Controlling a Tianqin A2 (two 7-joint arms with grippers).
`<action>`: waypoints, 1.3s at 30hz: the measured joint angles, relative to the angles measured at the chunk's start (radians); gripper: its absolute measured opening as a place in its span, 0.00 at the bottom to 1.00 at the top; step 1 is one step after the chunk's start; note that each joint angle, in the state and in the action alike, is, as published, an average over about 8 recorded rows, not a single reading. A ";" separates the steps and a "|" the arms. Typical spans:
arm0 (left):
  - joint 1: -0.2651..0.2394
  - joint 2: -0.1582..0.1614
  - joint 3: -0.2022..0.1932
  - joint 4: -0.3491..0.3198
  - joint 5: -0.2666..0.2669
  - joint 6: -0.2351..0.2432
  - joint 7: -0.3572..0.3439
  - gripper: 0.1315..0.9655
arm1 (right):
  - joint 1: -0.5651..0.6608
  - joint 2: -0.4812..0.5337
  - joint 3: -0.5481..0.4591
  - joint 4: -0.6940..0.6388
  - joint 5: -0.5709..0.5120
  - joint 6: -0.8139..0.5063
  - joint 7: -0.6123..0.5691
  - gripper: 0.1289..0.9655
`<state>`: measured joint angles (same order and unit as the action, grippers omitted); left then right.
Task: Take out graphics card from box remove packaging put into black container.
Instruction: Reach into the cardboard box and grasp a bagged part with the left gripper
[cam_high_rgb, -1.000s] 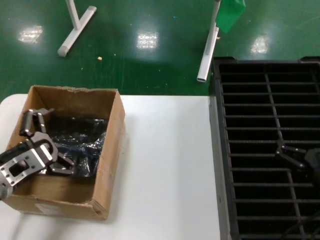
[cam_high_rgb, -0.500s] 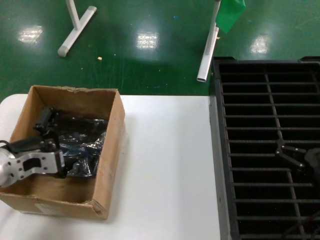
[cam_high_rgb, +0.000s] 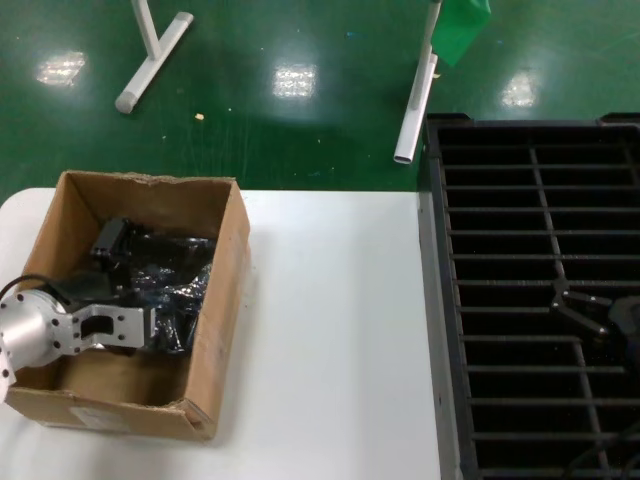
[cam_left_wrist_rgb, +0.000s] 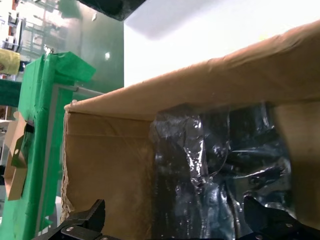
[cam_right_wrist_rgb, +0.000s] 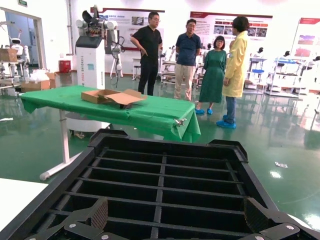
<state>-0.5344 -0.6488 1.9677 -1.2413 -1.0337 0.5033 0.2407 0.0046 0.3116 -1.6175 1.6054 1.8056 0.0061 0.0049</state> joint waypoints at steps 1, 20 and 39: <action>-0.009 0.007 0.002 0.014 0.004 -0.002 0.008 1.00 | 0.000 0.000 0.000 0.000 0.000 0.000 0.000 1.00; -0.170 0.096 0.033 0.348 -0.184 -0.061 0.327 1.00 | 0.000 0.000 0.000 0.000 0.000 0.000 0.000 1.00; -0.174 0.075 0.039 0.359 -0.231 -0.052 0.365 0.91 | 0.000 0.000 0.000 0.000 0.000 0.000 0.000 1.00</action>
<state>-0.7089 -0.5734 2.0067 -0.8818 -1.2648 0.4509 0.6054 0.0046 0.3116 -1.6175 1.6054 1.8055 0.0061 0.0049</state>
